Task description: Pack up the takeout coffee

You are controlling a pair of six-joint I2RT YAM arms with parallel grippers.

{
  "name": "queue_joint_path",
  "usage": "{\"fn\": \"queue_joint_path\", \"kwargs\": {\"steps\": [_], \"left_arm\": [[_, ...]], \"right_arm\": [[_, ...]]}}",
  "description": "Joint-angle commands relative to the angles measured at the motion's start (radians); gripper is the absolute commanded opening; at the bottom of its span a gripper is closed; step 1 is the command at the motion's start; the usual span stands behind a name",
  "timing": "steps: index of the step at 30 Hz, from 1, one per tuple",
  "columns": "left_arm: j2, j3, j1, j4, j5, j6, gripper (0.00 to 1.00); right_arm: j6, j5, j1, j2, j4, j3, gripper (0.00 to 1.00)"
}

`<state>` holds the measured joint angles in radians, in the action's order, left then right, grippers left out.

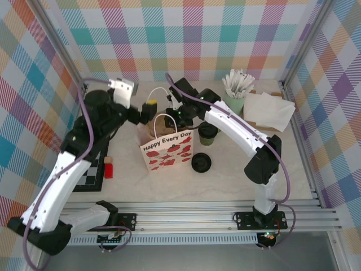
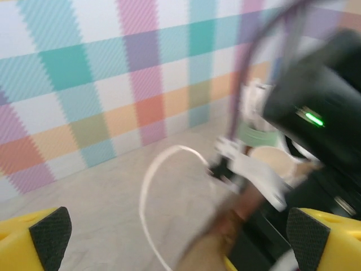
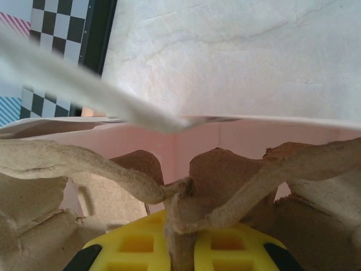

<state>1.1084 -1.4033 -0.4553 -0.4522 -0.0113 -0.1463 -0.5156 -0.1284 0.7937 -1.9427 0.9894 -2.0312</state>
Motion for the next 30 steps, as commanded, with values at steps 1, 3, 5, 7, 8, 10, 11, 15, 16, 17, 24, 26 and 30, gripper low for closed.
{"fn": "queue_joint_path", "kwargs": {"steps": [1,3,5,7,8,10,11,15,16,17,24,26,30], "left_arm": [[0.107,-0.079,0.013,-0.168,0.115,0.076,0.99],[0.168,-0.120,0.020,-0.194,0.098,0.070,0.96],[0.211,-0.142,0.024,-0.188,0.070,0.068,0.94],[0.238,-0.150,0.031,-0.175,0.023,0.064,0.89],[0.248,-0.156,0.034,-0.173,0.011,0.063,0.85],[0.274,-0.169,0.046,-0.186,0.005,0.073,0.74],[0.285,-0.177,0.055,-0.194,0.012,0.083,0.67],[0.317,-0.195,0.105,-0.202,0.031,0.135,0.38],[0.315,-0.193,0.113,-0.196,0.026,0.149,0.34],[0.312,-0.190,0.118,-0.192,0.026,0.163,0.31],[0.359,-0.237,0.121,-0.313,0.180,0.455,0.00],[0.383,-0.258,0.122,-0.363,0.224,0.518,0.00],[0.379,-0.240,0.122,-0.325,0.094,0.566,0.00]], "right_arm": [[0.082,0.074,0.023,-0.012,0.020,-0.029,0.00],[0.094,0.094,0.031,-0.009,0.013,-0.023,0.00],[0.104,0.095,0.035,-0.009,0.007,-0.020,0.00],[0.113,0.087,0.035,-0.007,0.002,-0.024,0.00],[0.116,0.082,0.035,-0.006,0.000,-0.024,0.00],[0.126,0.073,0.035,0.000,-0.002,-0.027,0.00],[0.129,0.070,0.035,0.004,-0.002,-0.027,0.00],[0.167,0.060,0.039,0.033,-0.017,0.005,0.00],[0.180,0.062,0.041,0.041,-0.022,0.020,0.00],[0.193,0.065,0.043,0.047,-0.025,0.031,0.00],[0.327,0.145,0.092,0.034,-0.008,0.052,0.00],[0.331,0.143,0.095,0.007,0.031,0.019,0.00],[0.324,0.114,0.096,-0.081,0.150,-0.093,0.00]]}}
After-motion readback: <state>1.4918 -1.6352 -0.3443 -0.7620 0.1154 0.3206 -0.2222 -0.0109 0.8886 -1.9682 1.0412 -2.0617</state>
